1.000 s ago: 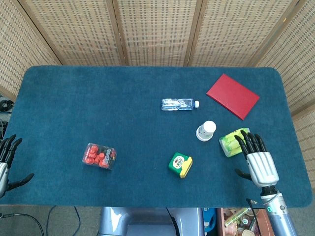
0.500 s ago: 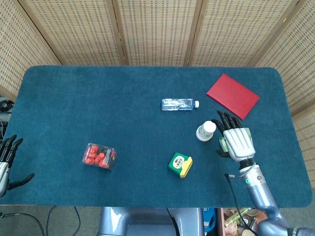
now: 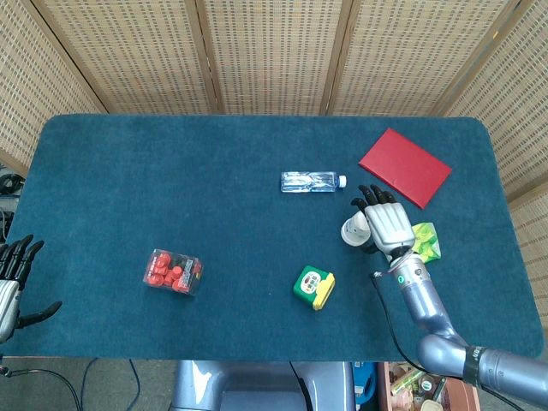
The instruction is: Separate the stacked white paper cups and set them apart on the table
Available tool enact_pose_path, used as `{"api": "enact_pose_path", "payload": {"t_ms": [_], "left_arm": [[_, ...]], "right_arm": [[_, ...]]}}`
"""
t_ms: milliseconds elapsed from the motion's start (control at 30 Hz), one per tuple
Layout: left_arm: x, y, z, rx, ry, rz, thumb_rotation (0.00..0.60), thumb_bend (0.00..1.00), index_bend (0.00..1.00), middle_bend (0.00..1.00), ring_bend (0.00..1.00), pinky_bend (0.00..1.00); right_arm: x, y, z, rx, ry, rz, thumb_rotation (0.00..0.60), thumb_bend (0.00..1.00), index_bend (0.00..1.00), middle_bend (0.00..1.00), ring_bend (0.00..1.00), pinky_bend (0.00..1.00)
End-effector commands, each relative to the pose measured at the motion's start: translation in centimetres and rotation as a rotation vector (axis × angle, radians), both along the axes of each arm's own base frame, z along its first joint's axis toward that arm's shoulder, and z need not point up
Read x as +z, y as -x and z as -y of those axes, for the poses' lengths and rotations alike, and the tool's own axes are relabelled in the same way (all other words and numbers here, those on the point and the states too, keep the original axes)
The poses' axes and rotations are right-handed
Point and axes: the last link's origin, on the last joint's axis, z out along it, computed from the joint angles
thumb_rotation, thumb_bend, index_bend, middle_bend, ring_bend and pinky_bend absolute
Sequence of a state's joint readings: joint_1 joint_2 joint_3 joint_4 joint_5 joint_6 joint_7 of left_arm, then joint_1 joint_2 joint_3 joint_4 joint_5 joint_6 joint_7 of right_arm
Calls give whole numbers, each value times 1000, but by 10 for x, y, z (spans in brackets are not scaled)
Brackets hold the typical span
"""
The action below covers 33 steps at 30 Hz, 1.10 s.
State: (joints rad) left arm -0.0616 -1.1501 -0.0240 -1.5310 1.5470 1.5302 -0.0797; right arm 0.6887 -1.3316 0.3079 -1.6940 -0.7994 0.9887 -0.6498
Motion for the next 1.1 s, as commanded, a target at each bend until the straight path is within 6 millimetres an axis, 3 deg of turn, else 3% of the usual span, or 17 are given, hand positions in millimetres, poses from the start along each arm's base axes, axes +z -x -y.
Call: {"api": "enact_pose_path", "payload": {"t_ms": [33, 633, 933, 1100], "left_arm": [[0, 0, 0, 1, -1, -2, 600, 163, 0, 0, 0, 0], [-2, -1, 2, -4, 1, -13, 600, 163, 0, 0, 0, 0], [-1, -2, 3, -10, 0, -6, 600, 163, 0, 0, 0, 0], [-2, -2, 3, -14, 0, -4, 600, 163, 0, 0, 0, 0]], "right_arm": [[-9, 0, 6, -8, -16, -20, 600, 117, 276, 150, 0, 193], [-26, 20, 26, -82, -28, -55, 600, 136, 307, 174, 7, 237], [-29, 25, 29, -91, -13, -67, 600, 161, 405, 264, 105, 330], [-30, 24, 29, -82, 6, -64, 600, 166, 502, 388, 239, 457]]}}
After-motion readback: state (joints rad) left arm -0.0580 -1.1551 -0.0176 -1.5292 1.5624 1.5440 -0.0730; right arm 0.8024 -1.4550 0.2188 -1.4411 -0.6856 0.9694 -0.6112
